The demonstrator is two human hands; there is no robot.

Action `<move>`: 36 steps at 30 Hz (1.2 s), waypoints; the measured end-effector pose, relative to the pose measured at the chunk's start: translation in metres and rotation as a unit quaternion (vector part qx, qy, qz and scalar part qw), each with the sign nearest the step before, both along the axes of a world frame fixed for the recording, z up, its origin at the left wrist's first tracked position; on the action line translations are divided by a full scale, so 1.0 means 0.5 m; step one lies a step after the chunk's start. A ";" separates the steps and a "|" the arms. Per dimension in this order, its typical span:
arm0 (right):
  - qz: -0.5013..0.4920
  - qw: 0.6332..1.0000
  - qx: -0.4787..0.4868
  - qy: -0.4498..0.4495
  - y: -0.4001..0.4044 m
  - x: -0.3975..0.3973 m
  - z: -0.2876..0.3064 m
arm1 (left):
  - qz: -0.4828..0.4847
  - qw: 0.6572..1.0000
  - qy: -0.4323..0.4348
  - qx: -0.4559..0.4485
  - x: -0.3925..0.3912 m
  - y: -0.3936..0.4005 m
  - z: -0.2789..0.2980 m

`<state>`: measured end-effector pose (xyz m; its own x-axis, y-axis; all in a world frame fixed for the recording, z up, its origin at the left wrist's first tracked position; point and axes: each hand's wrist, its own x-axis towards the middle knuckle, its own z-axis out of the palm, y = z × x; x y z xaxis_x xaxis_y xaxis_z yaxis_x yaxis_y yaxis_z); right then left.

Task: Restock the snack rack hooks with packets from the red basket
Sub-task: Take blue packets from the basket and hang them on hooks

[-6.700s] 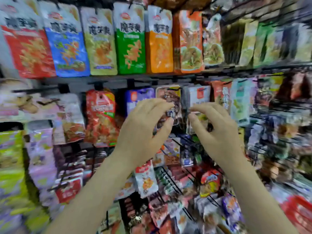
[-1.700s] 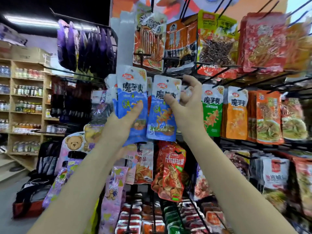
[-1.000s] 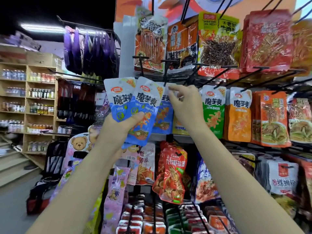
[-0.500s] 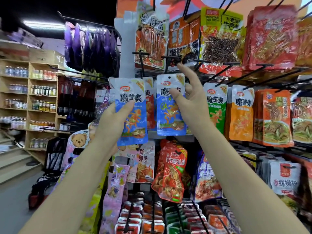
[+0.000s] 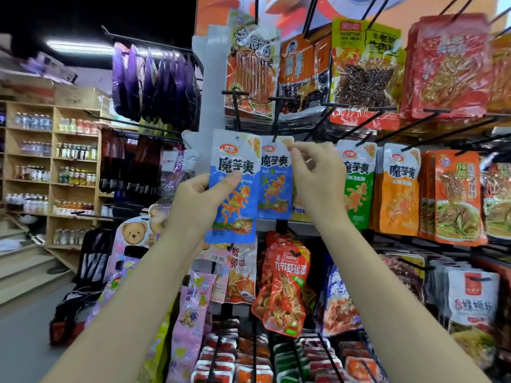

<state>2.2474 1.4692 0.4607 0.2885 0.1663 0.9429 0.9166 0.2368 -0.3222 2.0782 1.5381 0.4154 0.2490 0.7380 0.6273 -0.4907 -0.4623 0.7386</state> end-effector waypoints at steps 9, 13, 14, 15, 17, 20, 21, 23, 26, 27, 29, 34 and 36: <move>0.231 0.972 0.007 0.042 -0.019 -0.009 0.007 | 0.276 0.907 0.101 0.302 0.060 -0.001 0.034; 0.241 0.970 0.020 -0.004 -0.024 0.005 0.028 | 0.403 0.745 0.156 0.509 0.056 0.045 0.047; 0.235 0.972 0.018 -0.007 -0.017 0.004 0.033 | 0.412 0.725 0.183 0.520 0.058 0.054 0.050; 0.230 0.973 0.019 -0.006 -0.011 0.002 0.037 | 0.414 0.716 0.207 0.522 0.060 0.061 0.054; 0.222 0.975 0.018 0.012 0.001 0.000 0.045 | 0.419 0.710 0.235 0.515 0.061 0.069 0.059; 0.217 0.975 0.009 0.044 0.012 0.004 0.054 | 0.428 0.704 0.244 0.511 0.059 0.076 0.063; 0.217 0.975 0.008 0.046 0.013 0.004 0.056 | 0.429 0.702 0.244 0.513 0.059 0.075 0.064; 0.217 0.975 0.009 0.045 0.011 0.001 0.056 | 0.429 0.702 0.241 0.515 0.059 0.074 0.064; 0.212 0.976 0.021 0.041 0.009 -0.005 0.057 | 0.430 0.705 0.236 0.511 0.060 0.074 0.063; 0.212 0.976 0.022 0.039 0.009 -0.007 0.059 | 0.432 0.706 0.236 0.510 0.059 0.074 0.063; 0.210 0.977 0.016 0.040 0.009 -0.008 0.062 | 0.442 0.698 0.233 0.513 0.060 0.076 0.062; 0.177 0.982 -0.021 0.067 0.028 -0.001 0.058 | 0.480 0.656 0.240 0.530 0.068 0.086 0.055; 0.085 0.994 -0.071 0.015 0.035 0.009 0.045 | 0.476 0.658 0.251 0.526 0.067 0.099 0.045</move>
